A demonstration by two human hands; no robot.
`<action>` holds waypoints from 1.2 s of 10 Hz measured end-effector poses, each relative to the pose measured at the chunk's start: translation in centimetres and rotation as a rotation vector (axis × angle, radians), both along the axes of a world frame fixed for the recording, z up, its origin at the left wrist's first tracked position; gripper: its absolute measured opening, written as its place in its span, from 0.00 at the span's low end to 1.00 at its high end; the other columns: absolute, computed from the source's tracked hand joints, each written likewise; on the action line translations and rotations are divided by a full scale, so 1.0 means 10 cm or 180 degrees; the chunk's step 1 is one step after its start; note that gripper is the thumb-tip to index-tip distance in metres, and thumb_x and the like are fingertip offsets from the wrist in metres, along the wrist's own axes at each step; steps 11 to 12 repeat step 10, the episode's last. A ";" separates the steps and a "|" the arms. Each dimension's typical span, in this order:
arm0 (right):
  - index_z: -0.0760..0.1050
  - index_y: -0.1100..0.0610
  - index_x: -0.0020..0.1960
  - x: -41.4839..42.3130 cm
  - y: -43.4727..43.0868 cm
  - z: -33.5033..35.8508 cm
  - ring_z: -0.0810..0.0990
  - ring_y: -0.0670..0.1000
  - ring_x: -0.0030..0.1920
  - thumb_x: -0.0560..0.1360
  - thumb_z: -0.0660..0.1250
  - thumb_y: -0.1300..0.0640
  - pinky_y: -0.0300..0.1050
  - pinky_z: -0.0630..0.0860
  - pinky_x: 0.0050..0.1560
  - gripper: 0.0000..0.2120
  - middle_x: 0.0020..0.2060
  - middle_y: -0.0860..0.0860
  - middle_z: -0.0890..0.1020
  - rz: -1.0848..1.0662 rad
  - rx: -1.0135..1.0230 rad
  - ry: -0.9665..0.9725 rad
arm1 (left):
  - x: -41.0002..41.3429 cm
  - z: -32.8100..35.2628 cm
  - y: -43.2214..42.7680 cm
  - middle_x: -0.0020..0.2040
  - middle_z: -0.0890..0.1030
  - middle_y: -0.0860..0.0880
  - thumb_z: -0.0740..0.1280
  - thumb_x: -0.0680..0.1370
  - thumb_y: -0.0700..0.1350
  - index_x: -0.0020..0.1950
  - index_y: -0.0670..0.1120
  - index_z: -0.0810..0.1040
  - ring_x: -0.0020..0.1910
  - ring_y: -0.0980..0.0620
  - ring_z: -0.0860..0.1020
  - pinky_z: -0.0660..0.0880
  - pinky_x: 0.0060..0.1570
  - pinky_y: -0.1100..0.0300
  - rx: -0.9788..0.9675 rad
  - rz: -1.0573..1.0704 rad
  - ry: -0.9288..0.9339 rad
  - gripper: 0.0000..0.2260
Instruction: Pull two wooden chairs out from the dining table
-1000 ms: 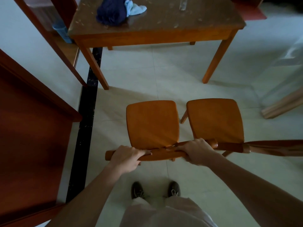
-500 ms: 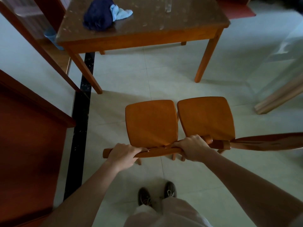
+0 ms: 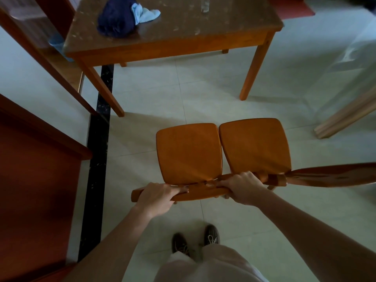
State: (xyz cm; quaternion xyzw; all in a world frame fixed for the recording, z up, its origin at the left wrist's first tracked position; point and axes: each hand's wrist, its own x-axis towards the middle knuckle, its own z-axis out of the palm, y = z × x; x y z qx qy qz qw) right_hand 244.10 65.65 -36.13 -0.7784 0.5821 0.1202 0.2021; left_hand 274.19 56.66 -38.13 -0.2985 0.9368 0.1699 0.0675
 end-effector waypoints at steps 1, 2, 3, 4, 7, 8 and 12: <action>0.72 0.40 0.72 -0.03 0.01 0.01 0.86 0.48 0.53 0.86 0.60 0.43 0.47 0.83 0.57 0.15 0.57 0.43 0.86 0.0018 -0.0001 -0.0039 | -0.01 -0.01 0.03 0.64 0.86 0.57 0.67 0.86 0.53 0.74 0.66 0.73 0.52 0.53 0.88 0.83 0.56 0.54 -0.0019 -0.0014 0.0001 0.17; 0.72 0.39 0.71 -0.05 0.02 0.02 0.86 0.47 0.54 0.85 0.60 0.42 0.48 0.82 0.58 0.15 0.58 0.43 0.86 0.0018 0.0009 -0.0054 | -0.03 -0.01 0.03 0.65 0.85 0.57 0.66 0.85 0.55 0.74 0.66 0.73 0.52 0.52 0.88 0.83 0.56 0.55 -0.0008 -0.0023 -0.0002 0.17; 0.72 0.39 0.71 -0.07 0.03 0.02 0.86 0.47 0.55 0.85 0.61 0.41 0.48 0.82 0.58 0.16 0.58 0.44 0.86 0.0006 -0.0033 -0.0067 | -0.03 0.00 0.03 0.64 0.85 0.57 0.67 0.85 0.57 0.73 0.65 0.73 0.52 0.53 0.88 0.83 0.56 0.54 0.0043 0.0039 -0.0061 0.16; 0.72 0.40 0.72 -0.08 0.03 0.04 0.86 0.47 0.54 0.84 0.61 0.39 0.47 0.82 0.57 0.17 0.59 0.44 0.85 -0.0010 -0.0013 -0.0023 | -0.09 0.05 0.04 0.63 0.85 0.58 0.67 0.82 0.64 0.70 0.63 0.76 0.54 0.55 0.86 0.83 0.56 0.52 0.0410 0.0212 0.0074 0.17; 0.73 0.41 0.71 -0.17 0.02 0.00 0.86 0.47 0.53 0.83 0.63 0.38 0.48 0.83 0.57 0.18 0.60 0.44 0.85 0.0075 -0.0015 -0.0025 | -0.35 0.12 0.07 0.61 0.84 0.59 0.56 0.74 0.80 0.66 0.60 0.77 0.54 0.57 0.85 0.83 0.53 0.57 0.0837 0.0205 0.0267 0.33; 0.73 0.41 0.71 -0.18 0.00 -0.05 0.86 0.47 0.52 0.81 0.64 0.36 0.47 0.83 0.56 0.21 0.59 0.43 0.86 0.0002 0.0032 0.0012 | -0.36 0.17 0.06 0.59 0.84 0.61 0.55 0.73 0.81 0.65 0.61 0.77 0.54 0.58 0.84 0.83 0.54 0.55 0.0962 0.0197 0.0226 0.33; 0.69 0.39 0.75 -0.23 -0.05 0.24 0.86 0.50 0.62 0.65 0.65 0.20 0.52 0.84 0.61 0.44 0.66 0.47 0.84 -0.1368 0.0274 -0.1859 | -0.51 0.37 -0.11 0.73 0.78 0.57 0.48 0.75 0.81 0.74 0.63 0.72 0.68 0.52 0.80 0.80 0.63 0.49 0.1075 0.0628 0.0610 0.36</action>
